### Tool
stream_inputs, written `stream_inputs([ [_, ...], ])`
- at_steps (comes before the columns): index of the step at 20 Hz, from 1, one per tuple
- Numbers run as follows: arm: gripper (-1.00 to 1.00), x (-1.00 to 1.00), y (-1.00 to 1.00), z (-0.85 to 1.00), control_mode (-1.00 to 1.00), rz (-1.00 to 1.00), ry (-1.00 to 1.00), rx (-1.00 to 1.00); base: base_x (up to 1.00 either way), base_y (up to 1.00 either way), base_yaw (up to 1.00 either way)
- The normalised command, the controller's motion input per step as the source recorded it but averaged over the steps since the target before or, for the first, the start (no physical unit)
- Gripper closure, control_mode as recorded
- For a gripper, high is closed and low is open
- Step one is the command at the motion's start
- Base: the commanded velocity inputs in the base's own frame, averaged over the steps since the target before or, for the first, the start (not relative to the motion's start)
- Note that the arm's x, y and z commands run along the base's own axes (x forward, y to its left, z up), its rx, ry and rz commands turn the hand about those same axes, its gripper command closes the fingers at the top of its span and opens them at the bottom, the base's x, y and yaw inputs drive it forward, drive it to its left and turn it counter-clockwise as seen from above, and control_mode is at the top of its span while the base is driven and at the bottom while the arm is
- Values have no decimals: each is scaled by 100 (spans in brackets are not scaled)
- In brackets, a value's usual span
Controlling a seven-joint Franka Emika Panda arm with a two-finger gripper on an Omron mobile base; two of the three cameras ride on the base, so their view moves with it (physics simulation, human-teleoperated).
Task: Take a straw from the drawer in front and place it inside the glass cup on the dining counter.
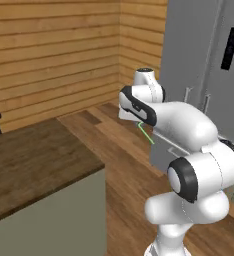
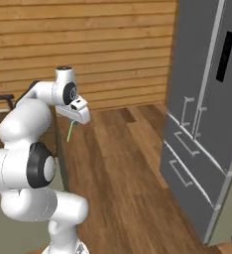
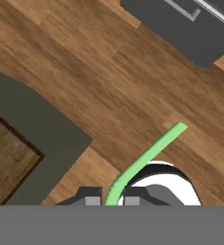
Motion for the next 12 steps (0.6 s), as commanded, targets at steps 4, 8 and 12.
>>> stream_inputs([
  [4, 100, 0, 0, 0, 100, 0, 0, 0, 100, -65, 51],
  [8, 100, 0, 0, 0, 100, 0, 0, 0, 100, -67, 50],
  [12, 100, 0, 0, 0, 100, 0, 0, 0, 100, -56, 47],
])
